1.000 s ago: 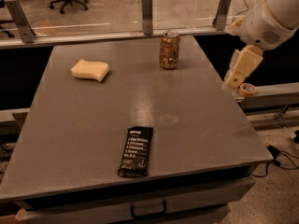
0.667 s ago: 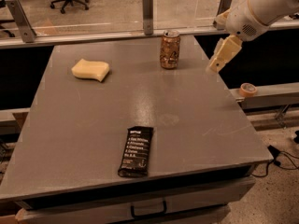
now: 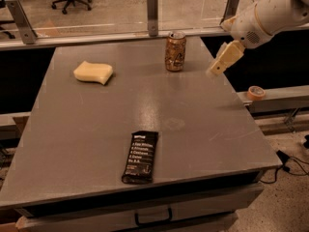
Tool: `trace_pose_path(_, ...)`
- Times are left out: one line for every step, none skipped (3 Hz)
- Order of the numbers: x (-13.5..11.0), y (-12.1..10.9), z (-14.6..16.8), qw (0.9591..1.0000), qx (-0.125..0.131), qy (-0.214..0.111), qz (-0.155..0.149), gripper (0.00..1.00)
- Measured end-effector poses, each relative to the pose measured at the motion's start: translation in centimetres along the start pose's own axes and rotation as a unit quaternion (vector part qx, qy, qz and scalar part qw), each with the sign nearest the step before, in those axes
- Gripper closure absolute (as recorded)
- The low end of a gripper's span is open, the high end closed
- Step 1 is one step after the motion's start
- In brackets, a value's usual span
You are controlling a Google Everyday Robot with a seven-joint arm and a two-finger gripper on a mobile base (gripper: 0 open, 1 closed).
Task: Pick orange can
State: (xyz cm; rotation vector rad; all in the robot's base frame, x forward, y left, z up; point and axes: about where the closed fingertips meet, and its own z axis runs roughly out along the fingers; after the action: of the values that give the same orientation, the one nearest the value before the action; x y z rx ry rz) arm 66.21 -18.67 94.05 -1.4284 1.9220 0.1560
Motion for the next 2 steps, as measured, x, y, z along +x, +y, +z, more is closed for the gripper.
trace_pose_path(0.0,-1.4,2.8,0.9950,0.005,-0.077,0.062,0.00)
trace_pose_path(-0.6,-3.0,5.7,0.9811,0.005,-0.156,0.114,0.00)
